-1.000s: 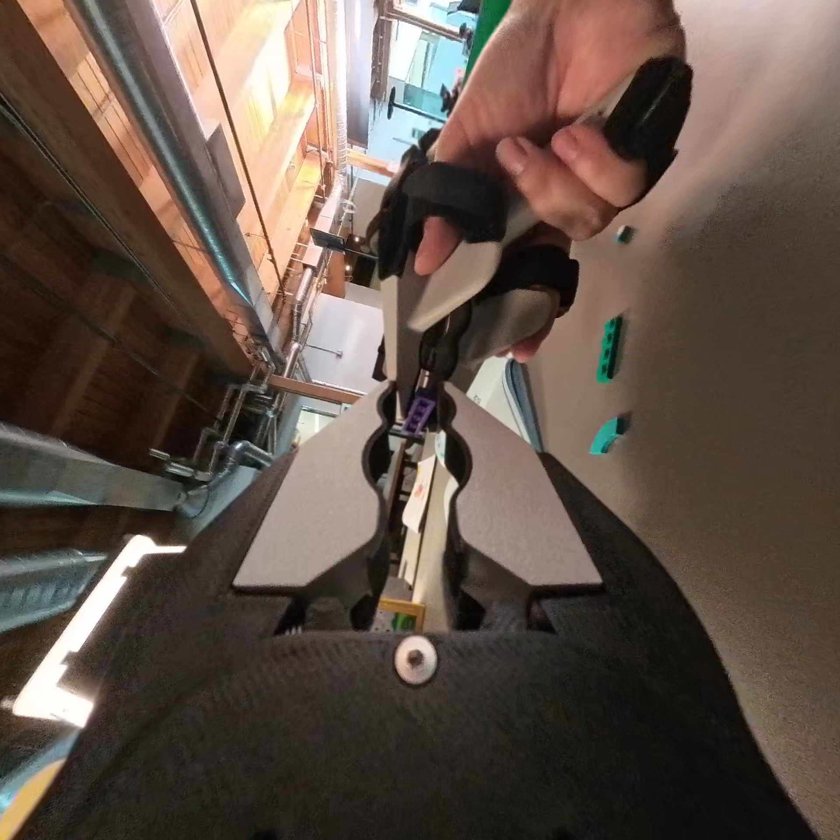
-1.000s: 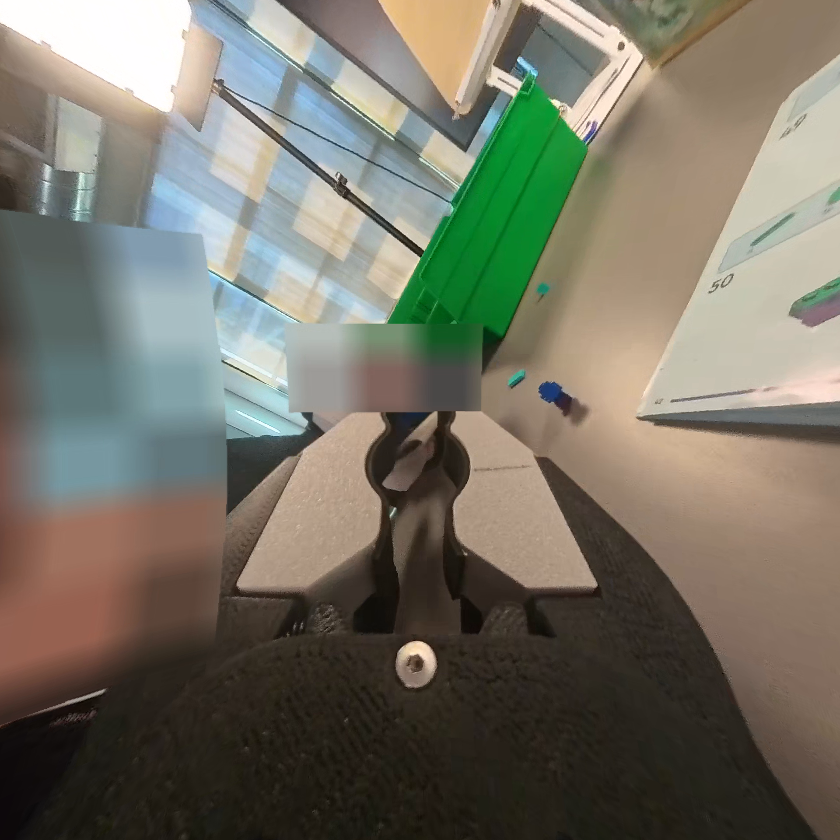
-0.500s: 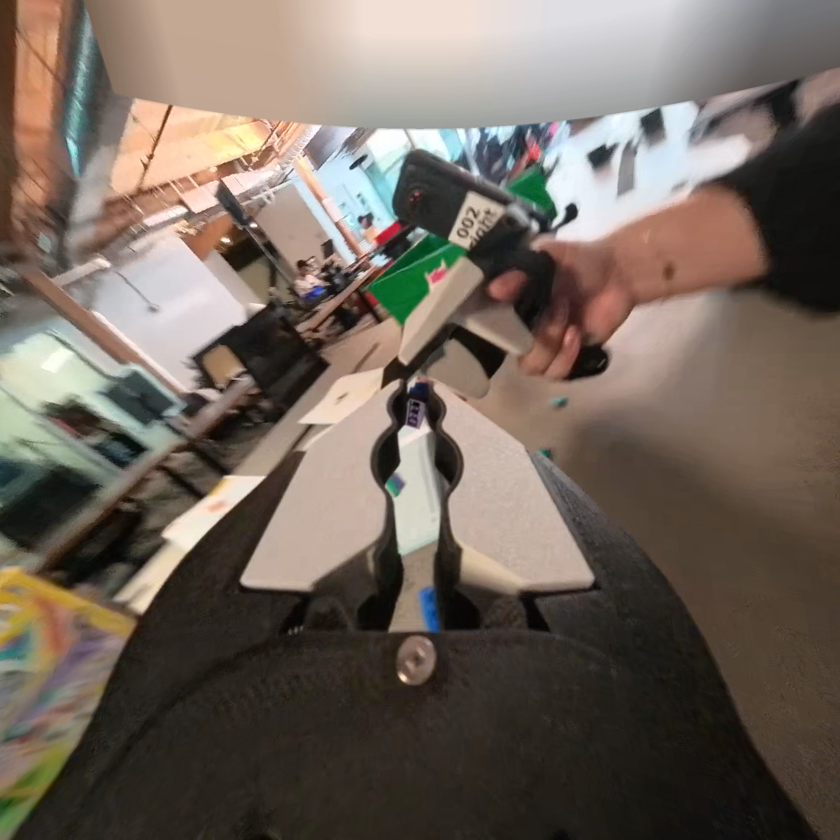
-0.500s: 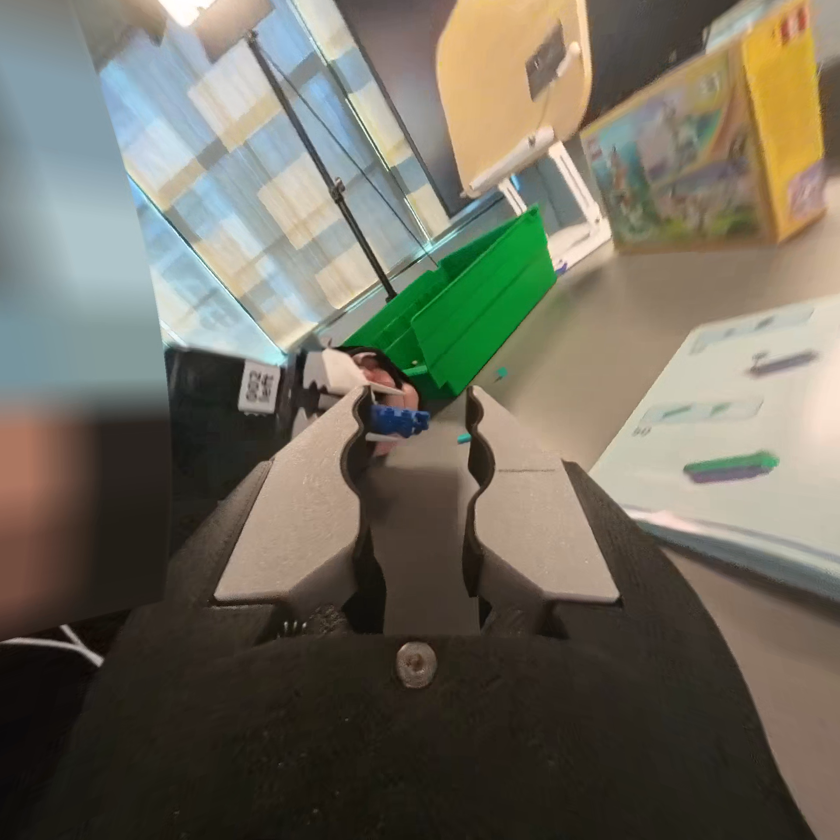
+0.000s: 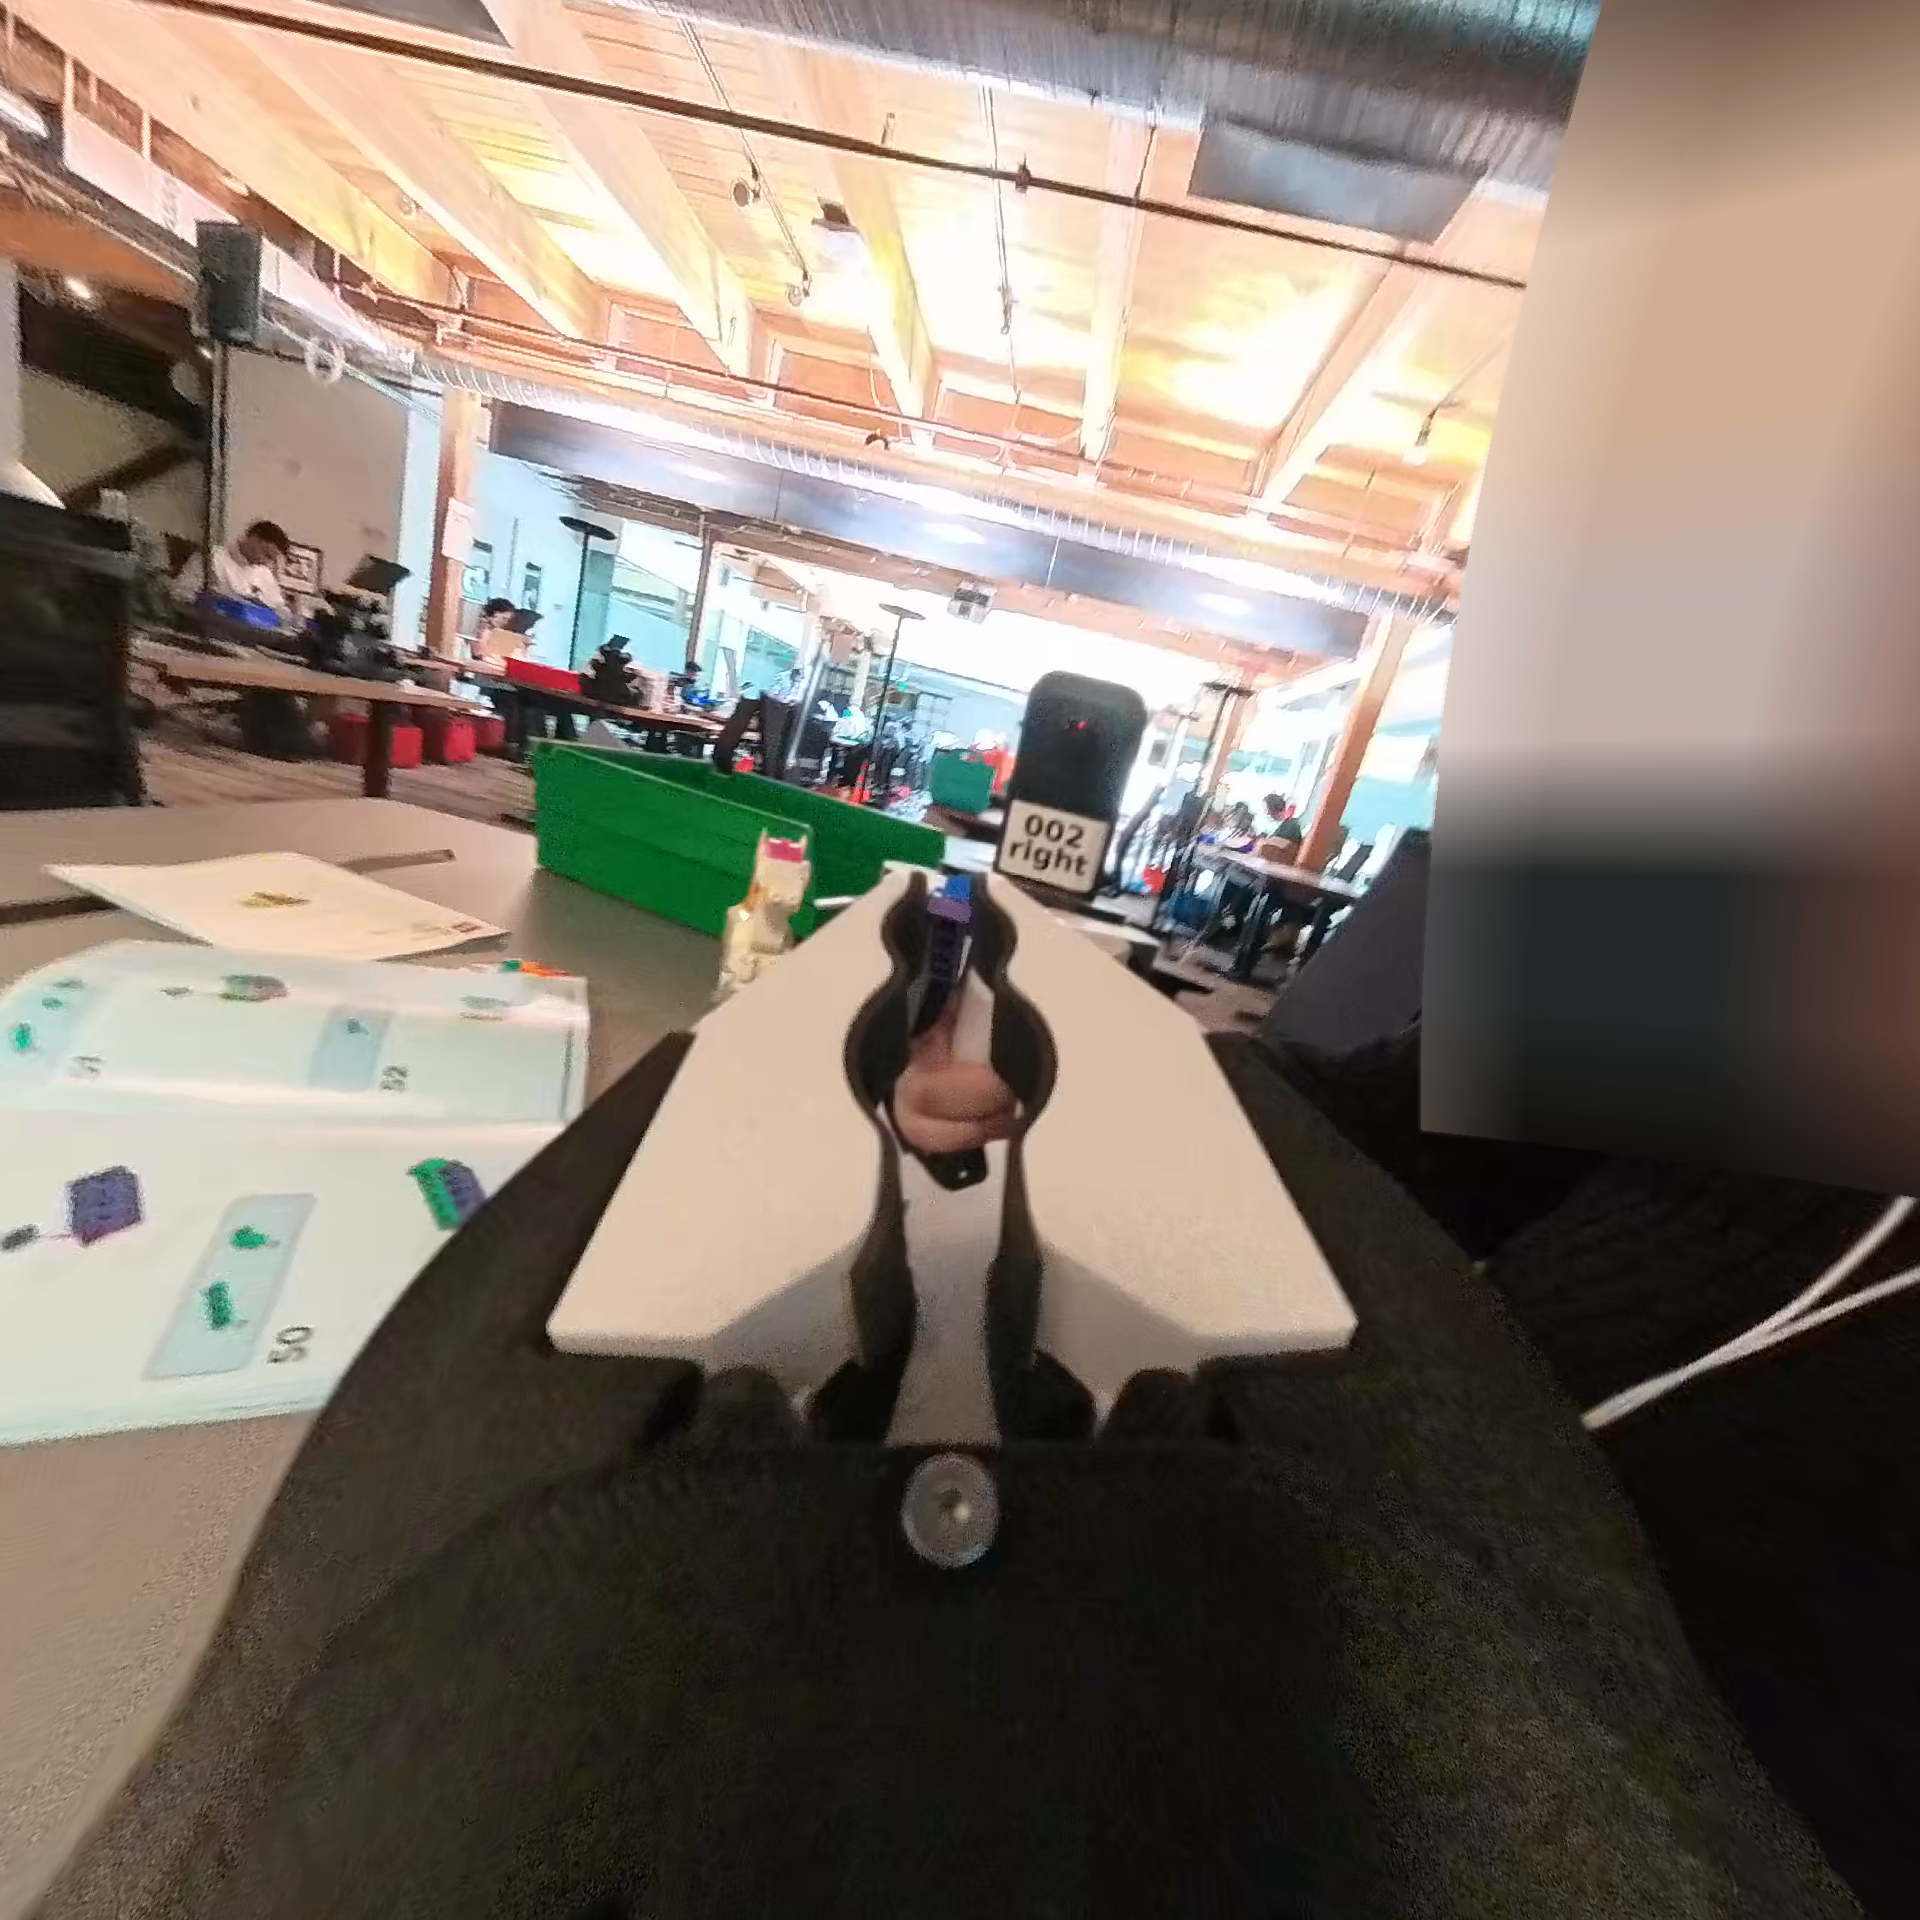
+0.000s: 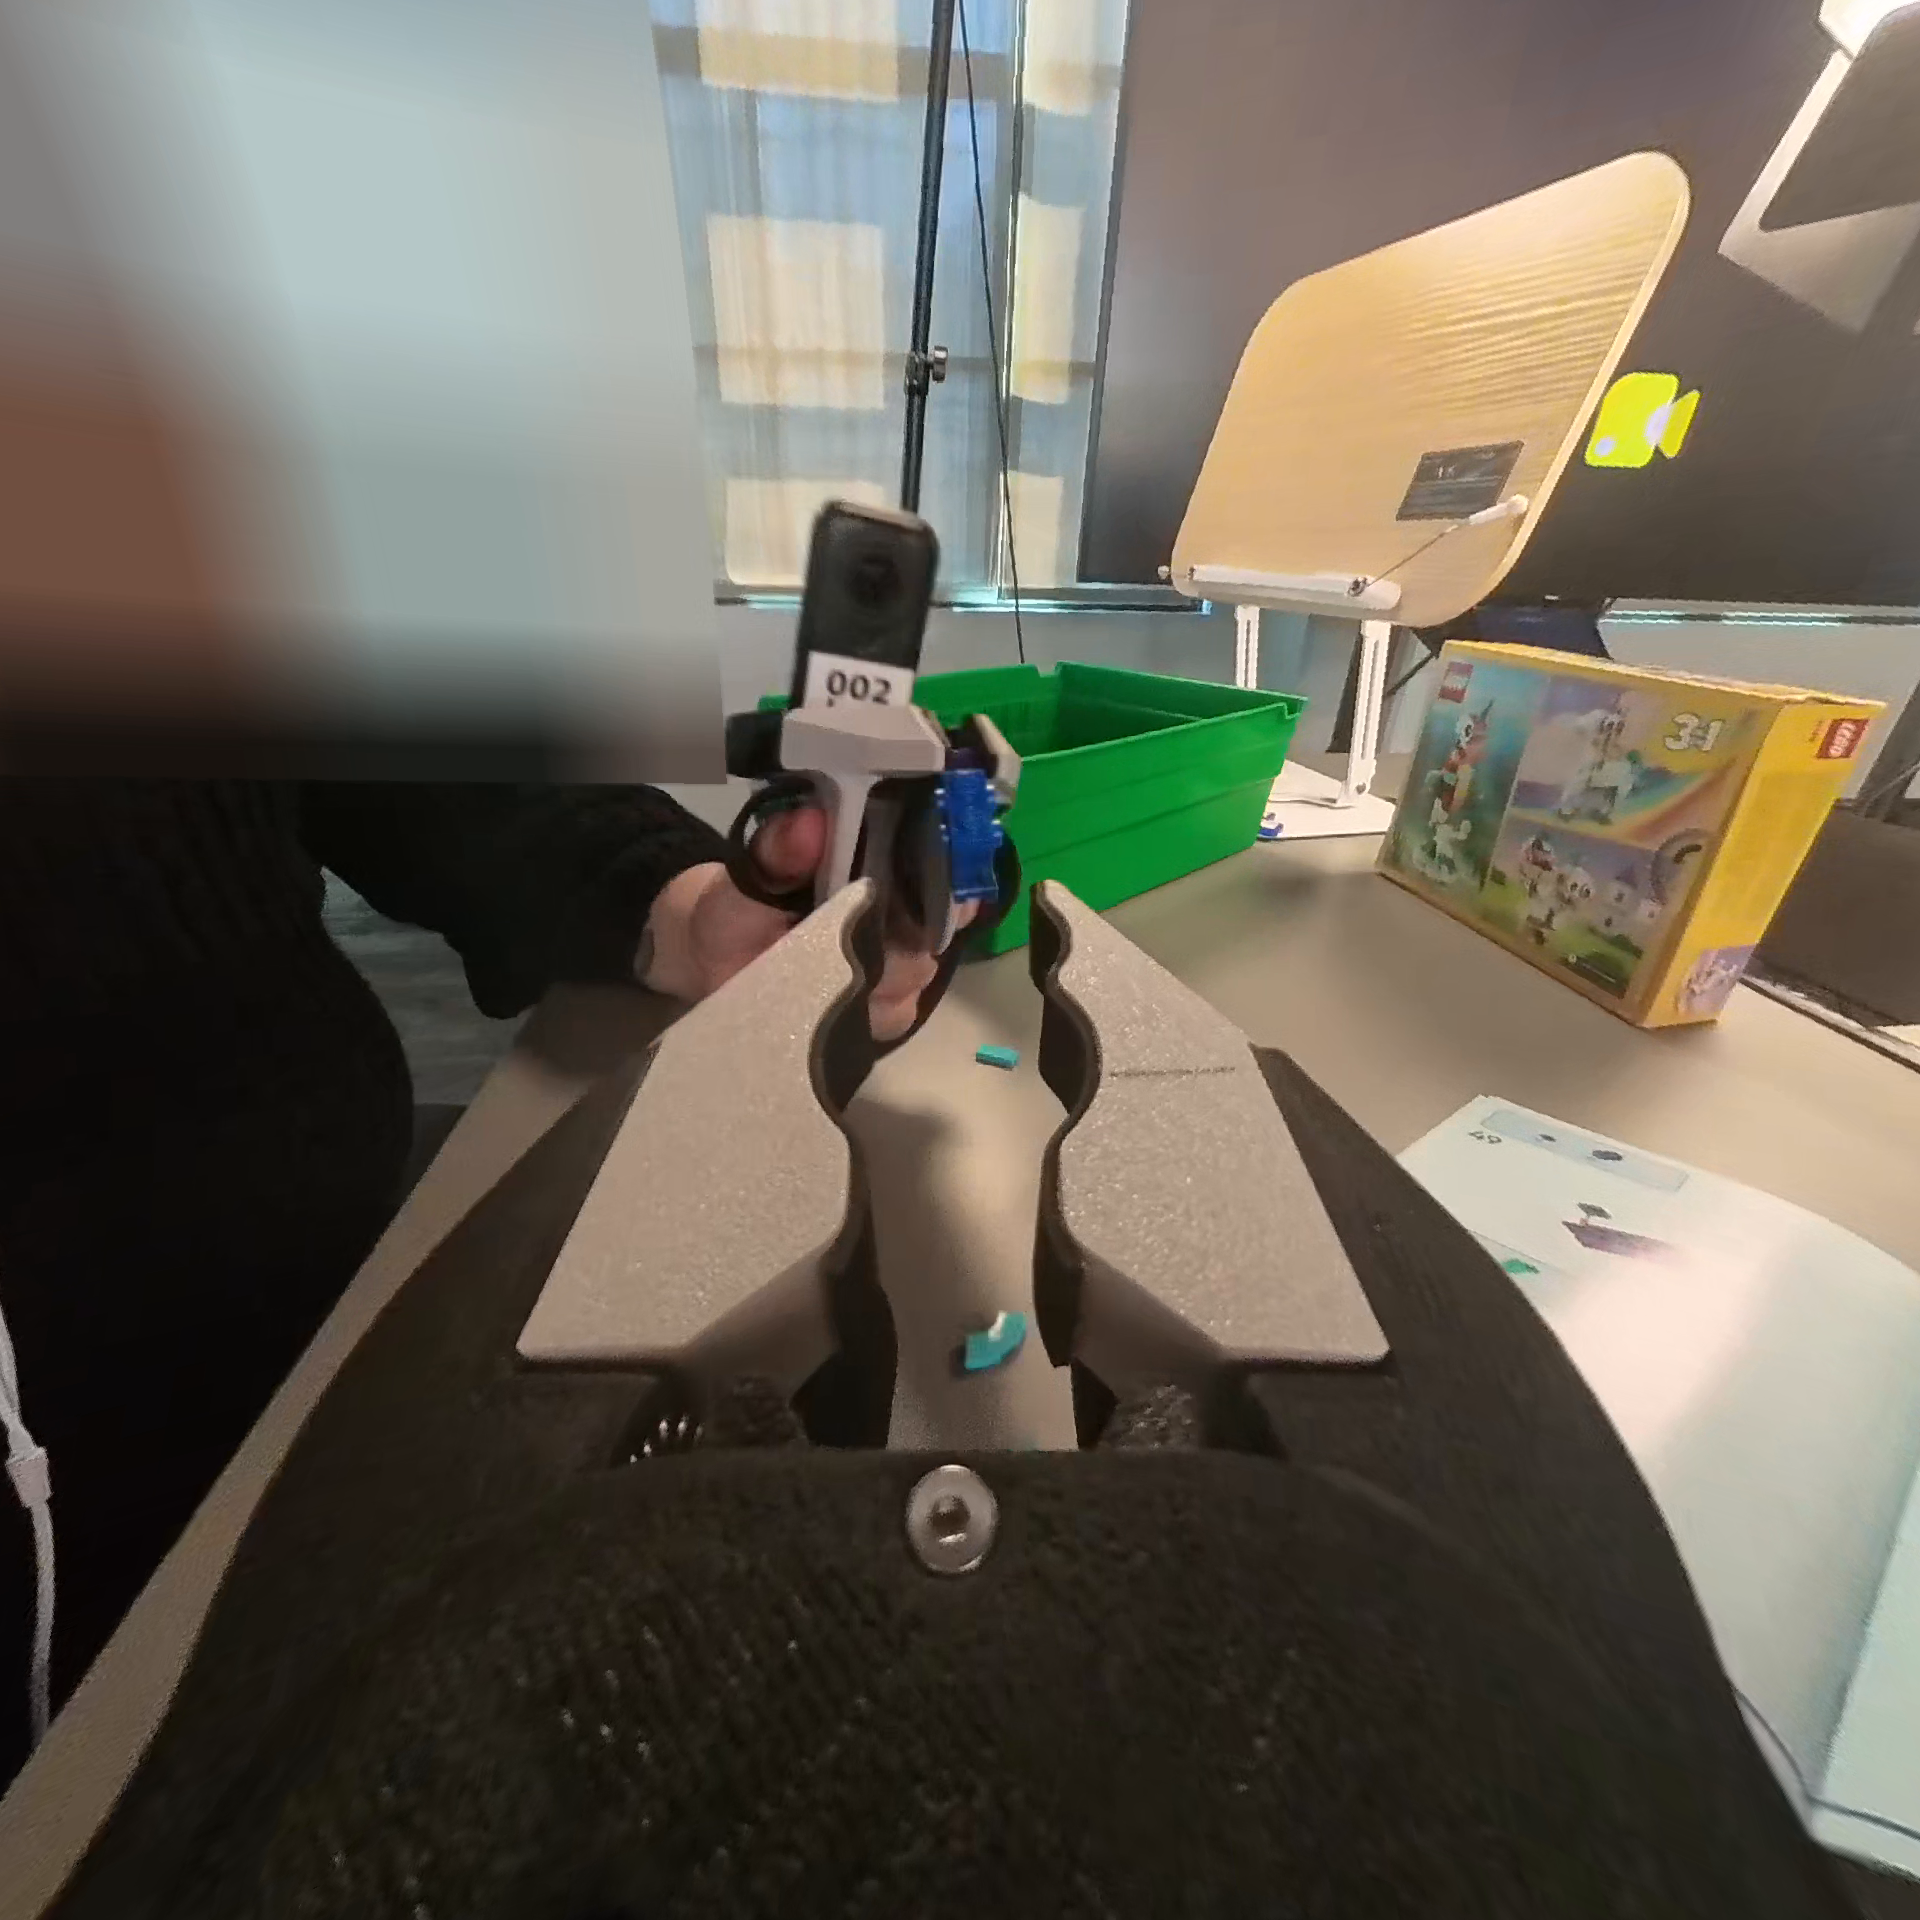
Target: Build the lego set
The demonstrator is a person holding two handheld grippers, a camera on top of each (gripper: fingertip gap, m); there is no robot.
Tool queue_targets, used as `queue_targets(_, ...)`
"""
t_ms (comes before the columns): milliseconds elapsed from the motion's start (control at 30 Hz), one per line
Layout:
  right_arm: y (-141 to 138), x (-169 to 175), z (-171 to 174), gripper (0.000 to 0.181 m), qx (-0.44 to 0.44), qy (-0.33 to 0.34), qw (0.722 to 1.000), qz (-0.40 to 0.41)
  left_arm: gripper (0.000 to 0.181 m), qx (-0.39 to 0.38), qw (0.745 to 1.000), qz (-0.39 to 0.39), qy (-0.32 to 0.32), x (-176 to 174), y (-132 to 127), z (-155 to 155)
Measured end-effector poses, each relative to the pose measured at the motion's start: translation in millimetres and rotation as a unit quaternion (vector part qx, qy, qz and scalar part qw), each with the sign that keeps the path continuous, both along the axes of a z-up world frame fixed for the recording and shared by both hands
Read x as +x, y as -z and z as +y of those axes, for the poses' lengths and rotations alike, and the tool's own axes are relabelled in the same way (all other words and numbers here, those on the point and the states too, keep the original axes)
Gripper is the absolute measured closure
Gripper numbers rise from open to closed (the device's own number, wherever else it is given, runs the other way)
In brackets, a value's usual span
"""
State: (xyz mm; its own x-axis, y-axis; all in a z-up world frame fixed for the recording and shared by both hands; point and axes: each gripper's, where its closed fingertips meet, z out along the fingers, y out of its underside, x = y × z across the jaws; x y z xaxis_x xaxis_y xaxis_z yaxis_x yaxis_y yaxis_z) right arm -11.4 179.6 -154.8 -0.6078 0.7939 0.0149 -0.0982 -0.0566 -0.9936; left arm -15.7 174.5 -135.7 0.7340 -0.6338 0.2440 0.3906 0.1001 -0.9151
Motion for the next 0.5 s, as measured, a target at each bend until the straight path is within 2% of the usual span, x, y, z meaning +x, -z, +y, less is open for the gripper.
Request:
queue_targets(133, -2.8, -1.1, 1.7, 0.157, -0.023, 0.001, 1.000, 0.001, 0.174, -0.018, 0.998, -0.049, 0.025, -3.4, 1.7, 2.3)
queue_targets(333, -3.2, -3.1, -3.3, 0.160, -0.035, -0.002, 0.999, 0.000, 0.174, -0.034, 0.997, -0.056, 0.039, -0.1, 6.9, 5.3)
queue_targets(400, -2.2, -5.1, -2.2, 0.166, -0.037, 0.007, 0.999, -0.003, 0.174, -0.042, 0.996, -0.056, 0.049, 1.9, 8.7, 6.2)
queue_targets(433, -0.2, -6.6, -0.1, 0.172, -0.035, 0.012, 0.999, -0.011, 0.174, -0.053, 0.996, -0.057, 0.048, 0.4, 10.8, 8.4)
queue_targets(500, 6.9, -8.9, 4.5, 0.172, -0.026, 0.016, 0.999, -0.041, 0.172, -0.081, 0.994, -0.050, 0.049, -3.7, 15.1, 12.5)
